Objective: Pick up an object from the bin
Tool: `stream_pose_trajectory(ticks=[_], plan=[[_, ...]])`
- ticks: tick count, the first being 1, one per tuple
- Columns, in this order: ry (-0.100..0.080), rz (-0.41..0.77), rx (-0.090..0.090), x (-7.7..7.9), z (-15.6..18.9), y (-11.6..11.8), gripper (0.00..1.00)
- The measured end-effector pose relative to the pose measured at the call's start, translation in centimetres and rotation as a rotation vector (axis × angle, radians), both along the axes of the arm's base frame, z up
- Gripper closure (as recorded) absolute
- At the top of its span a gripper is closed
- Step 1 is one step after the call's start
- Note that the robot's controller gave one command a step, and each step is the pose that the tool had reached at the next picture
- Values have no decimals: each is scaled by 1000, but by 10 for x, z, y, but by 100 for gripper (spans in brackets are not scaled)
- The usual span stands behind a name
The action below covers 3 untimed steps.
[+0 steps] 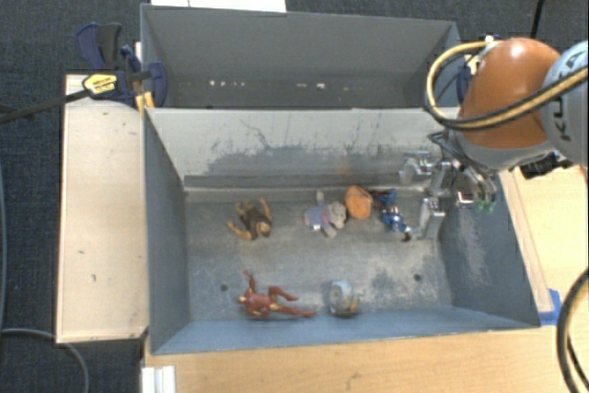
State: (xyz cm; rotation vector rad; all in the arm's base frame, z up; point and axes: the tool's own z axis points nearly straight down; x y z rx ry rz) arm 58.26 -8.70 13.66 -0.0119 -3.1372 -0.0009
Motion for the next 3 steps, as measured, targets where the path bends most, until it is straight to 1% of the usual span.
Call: stream_pose_trajectory(ticks=[1, 2, 3], plan=[[-8, 2, -1, 2, 5, 0, 0], [-10, -66, -1, 1, -30, 19, 0], [-7, -85, 0, 0, -43, 26, 0]])
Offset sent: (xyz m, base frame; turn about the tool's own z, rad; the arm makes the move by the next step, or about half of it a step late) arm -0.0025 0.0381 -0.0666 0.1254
